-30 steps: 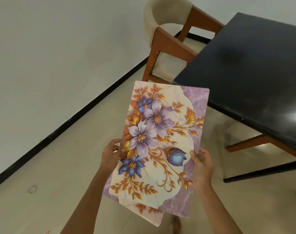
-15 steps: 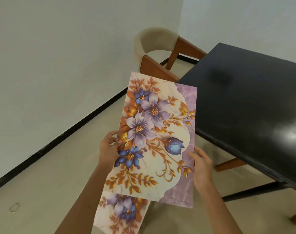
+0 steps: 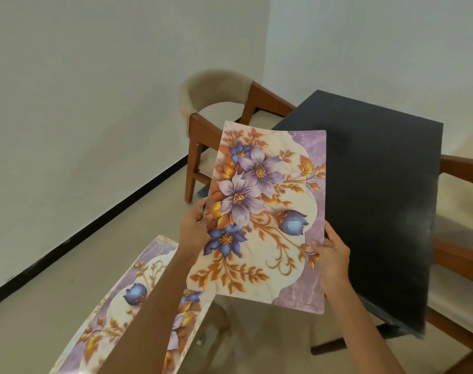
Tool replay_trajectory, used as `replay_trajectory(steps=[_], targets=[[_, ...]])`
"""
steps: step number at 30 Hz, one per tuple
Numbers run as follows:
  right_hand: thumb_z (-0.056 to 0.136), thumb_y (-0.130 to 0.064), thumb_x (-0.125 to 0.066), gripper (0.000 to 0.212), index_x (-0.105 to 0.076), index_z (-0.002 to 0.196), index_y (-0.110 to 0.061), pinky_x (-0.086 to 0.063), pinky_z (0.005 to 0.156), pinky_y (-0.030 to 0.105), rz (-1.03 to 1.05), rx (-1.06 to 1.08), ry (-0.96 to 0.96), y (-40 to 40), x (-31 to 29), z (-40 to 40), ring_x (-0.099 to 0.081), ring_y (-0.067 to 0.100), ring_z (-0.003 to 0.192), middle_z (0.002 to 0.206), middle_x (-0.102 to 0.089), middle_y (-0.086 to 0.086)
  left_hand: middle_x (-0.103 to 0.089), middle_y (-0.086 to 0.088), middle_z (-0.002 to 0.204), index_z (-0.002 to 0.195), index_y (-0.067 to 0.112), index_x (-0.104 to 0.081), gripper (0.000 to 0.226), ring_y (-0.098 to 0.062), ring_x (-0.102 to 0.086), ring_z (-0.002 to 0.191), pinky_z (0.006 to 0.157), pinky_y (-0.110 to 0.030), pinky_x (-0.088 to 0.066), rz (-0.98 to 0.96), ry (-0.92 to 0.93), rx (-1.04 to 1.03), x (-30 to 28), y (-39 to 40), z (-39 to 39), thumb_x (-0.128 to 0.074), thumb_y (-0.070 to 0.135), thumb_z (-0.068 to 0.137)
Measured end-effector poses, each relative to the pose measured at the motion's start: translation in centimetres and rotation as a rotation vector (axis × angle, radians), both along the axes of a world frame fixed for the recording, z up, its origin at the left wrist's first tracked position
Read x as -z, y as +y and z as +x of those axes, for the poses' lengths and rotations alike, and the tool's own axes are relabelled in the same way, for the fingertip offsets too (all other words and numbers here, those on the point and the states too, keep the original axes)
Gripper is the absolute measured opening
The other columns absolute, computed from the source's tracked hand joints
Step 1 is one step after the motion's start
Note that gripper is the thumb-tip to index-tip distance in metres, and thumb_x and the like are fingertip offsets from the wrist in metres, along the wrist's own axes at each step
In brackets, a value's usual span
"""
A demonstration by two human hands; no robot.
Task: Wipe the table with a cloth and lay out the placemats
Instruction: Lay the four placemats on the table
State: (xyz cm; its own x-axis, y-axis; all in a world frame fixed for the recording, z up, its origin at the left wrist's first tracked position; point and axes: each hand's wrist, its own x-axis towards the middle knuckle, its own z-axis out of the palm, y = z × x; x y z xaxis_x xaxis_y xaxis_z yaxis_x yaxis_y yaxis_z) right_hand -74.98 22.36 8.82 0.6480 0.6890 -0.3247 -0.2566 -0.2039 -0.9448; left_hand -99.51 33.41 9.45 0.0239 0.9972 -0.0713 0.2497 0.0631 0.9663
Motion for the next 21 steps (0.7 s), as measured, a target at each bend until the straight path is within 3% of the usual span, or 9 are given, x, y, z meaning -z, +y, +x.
replay_trajectory(steps=[3, 5, 9, 15, 19, 21], targets=[[0.095, 0.003, -0.053, 0.05, -0.051, 0.138, -0.022, -0.057, 0.073, 0.035, -0.01, 0.031, -0.009, 1.3, -0.3, 3.1, -0.069, 0.021, 0.095, 0.115, -0.068, 0.008, -0.067, 0.0, 0.107, 0.123, 0.02, -0.058, 0.027, -0.012, -0.066, 0.093, 0.069, -0.014, -0.052, -0.023, -0.017, 0.096, -0.5, 1.5, 2.9, -0.045, 0.014, 0.1], [0.095, 0.001, -0.054, 0.05, -0.051, 0.139, -0.022, -0.057, 0.073, 0.035, -0.014, 0.065, -0.034, 2.2, -0.4, 5.1, -0.068, 0.018, 0.094, 0.117, -0.067, 0.005, -0.067, 0.0, 0.1, 0.118, 0.018, -0.059, 0.023, -0.012, -0.065, 0.089, 0.061, -0.011, -0.05, -0.046, 0.003, 0.161, -0.9, 2.7, 4.8, -0.047, 0.014, 0.099], [0.095, 0.0, -0.054, 0.05, -0.05, 0.139, -0.022, -0.057, 0.076, 0.036, -0.03, 0.126, -0.061, 4.3, -0.4, 9.1, -0.067, 0.018, 0.099, 0.122, -0.065, 0.005, -0.061, 0.004, 0.092, 0.111, 0.02, -0.055, 0.015, -0.012, -0.062, 0.081, 0.062, -0.016, -0.048, -0.153, 0.073, 0.21, -0.8, 5.2, 8.4, -0.048, 0.014, 0.098], [0.095, 0.0, -0.053, 0.051, -0.048, 0.141, -0.021, -0.054, 0.076, 0.033, -0.073, 0.192, -0.034, 8.9, -0.7, 15.0, -0.065, 0.014, 0.094, 0.128, -0.06, 0.006, -0.06, 0.0, 0.106, 0.116, 0.022, -0.049, 0.032, -0.013, -0.06, 0.09, 0.067, -0.019, -0.049, -0.243, 0.095, 0.323, -0.7, 10.5, 13.7, -0.052, 0.0, 0.092], [0.095, -0.003, -0.056, 0.049, -0.048, 0.14, -0.019, -0.053, 0.086, 0.039, -0.123, 0.204, -0.023, 12.8, -1.2, 17.9, -0.061, 0.024, 0.114, 0.136, -0.055, 0.008, -0.064, -0.005, 0.112, 0.118, 0.021, -0.055, 0.036, -0.021, -0.063, 0.102, 0.091, -0.04, -0.053, -0.189, 0.119, 0.352, -1.0, 14.6, 16.9, -0.055, 0.0, 0.09], [0.094, -0.005, -0.057, 0.05, -0.048, 0.141, -0.019, -0.054, 0.089, 0.041, -0.135, 0.203, 0.005, 14.5, -1.6, 19.5, -0.06, 0.024, 0.115, 0.138, -0.054, 0.008, -0.065, -0.004, 0.111, 0.119, 0.023, -0.055, 0.033, -0.021, -0.063, 0.102, 0.093, -0.042, -0.052, -0.132, 0.129, 0.339, -1.4, 16.8, 18.6, -0.054, 0.004, 0.092]])
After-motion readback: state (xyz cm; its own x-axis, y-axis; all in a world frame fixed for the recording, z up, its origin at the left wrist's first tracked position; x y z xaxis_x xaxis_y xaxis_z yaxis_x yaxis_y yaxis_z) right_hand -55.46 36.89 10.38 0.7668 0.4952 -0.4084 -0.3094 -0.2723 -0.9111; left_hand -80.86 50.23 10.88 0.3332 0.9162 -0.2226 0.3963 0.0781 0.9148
